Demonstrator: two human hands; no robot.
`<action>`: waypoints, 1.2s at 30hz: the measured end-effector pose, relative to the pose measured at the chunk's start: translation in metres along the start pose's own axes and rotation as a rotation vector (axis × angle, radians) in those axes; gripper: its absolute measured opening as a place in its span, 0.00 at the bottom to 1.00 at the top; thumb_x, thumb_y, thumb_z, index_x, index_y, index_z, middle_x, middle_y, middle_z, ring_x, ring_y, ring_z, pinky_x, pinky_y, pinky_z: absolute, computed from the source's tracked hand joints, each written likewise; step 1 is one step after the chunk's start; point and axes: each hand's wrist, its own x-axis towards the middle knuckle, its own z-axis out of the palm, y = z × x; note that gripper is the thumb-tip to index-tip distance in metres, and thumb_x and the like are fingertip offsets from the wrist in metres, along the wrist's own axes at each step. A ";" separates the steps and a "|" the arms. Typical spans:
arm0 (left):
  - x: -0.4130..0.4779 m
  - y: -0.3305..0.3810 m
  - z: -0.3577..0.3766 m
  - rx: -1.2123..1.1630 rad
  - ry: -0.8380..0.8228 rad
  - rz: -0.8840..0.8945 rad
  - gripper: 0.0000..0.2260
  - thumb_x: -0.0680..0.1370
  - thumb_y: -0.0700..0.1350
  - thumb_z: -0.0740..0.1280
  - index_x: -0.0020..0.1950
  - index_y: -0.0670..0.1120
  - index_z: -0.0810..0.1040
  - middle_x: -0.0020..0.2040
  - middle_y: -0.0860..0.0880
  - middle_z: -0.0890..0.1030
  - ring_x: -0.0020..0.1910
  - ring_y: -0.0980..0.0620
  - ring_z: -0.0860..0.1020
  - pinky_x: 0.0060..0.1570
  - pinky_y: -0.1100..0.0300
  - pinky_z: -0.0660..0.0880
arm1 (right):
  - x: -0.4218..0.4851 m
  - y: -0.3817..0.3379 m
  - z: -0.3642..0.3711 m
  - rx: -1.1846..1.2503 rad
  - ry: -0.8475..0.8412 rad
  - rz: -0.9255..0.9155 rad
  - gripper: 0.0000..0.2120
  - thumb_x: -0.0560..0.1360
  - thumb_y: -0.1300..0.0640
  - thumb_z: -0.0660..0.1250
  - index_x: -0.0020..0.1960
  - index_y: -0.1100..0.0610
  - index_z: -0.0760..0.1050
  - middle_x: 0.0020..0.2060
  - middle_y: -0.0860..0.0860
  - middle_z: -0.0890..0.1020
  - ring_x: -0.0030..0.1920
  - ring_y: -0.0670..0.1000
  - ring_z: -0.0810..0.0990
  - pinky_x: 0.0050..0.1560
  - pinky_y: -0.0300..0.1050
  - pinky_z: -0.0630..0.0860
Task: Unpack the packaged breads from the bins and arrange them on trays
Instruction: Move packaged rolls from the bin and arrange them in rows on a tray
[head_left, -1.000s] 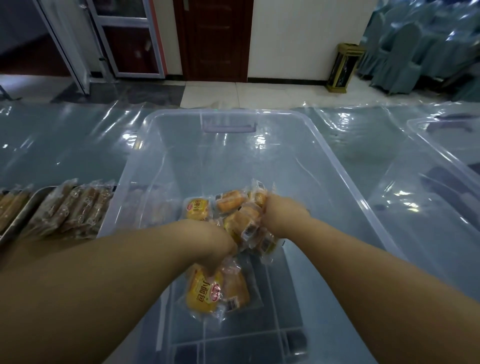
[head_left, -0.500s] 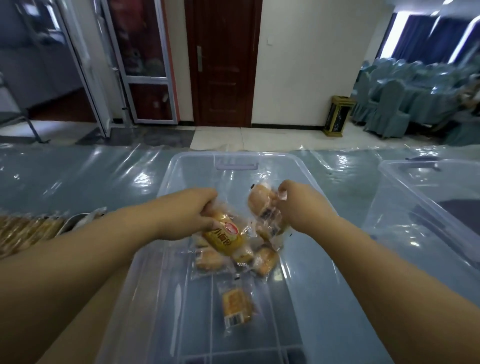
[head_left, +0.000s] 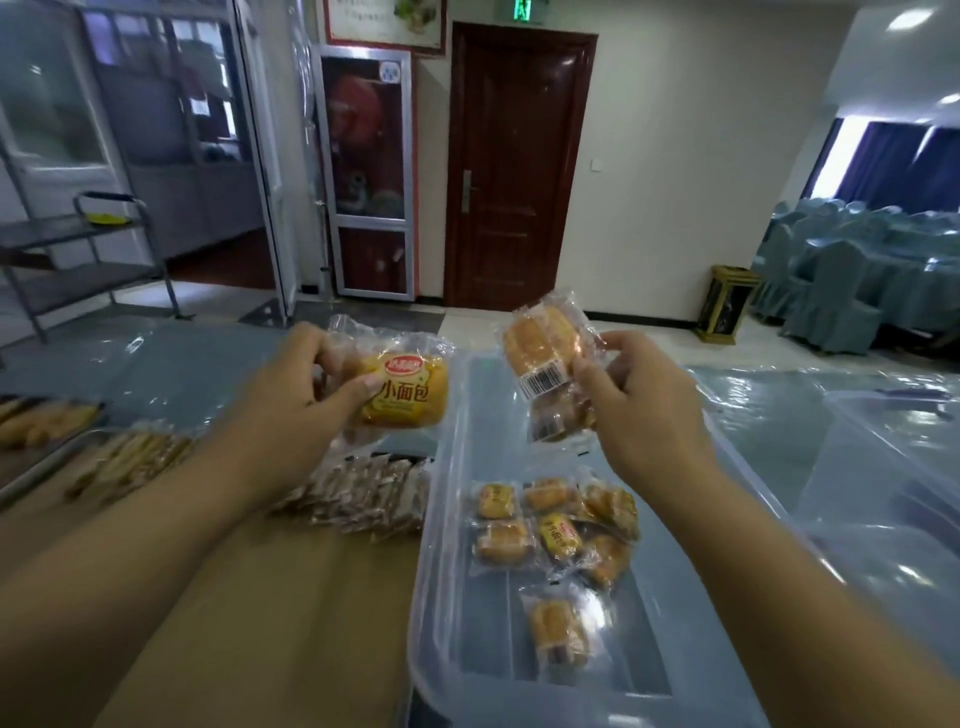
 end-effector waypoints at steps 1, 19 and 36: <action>-0.007 -0.007 -0.014 0.021 0.025 0.001 0.10 0.74 0.54 0.65 0.41 0.53 0.66 0.42 0.52 0.75 0.39 0.55 0.75 0.32 0.60 0.70 | -0.008 -0.014 0.006 0.022 -0.011 -0.011 0.04 0.78 0.51 0.61 0.52 0.44 0.68 0.33 0.43 0.76 0.33 0.29 0.73 0.24 0.31 0.66; -0.138 -0.221 -0.262 -0.051 0.049 -0.363 0.17 0.72 0.54 0.69 0.54 0.65 0.65 0.44 0.53 0.79 0.42 0.52 0.79 0.36 0.54 0.75 | -0.158 -0.205 0.243 0.011 -0.287 -0.004 0.16 0.76 0.48 0.64 0.62 0.52 0.74 0.39 0.43 0.77 0.34 0.38 0.73 0.32 0.36 0.66; -0.128 -0.397 -0.410 -0.144 0.126 -0.640 0.13 0.75 0.41 0.69 0.54 0.50 0.68 0.47 0.52 0.79 0.42 0.56 0.80 0.34 0.63 0.77 | -0.171 -0.300 0.492 0.196 -0.450 0.133 0.13 0.76 0.49 0.65 0.59 0.50 0.75 0.36 0.36 0.75 0.34 0.37 0.77 0.32 0.37 0.68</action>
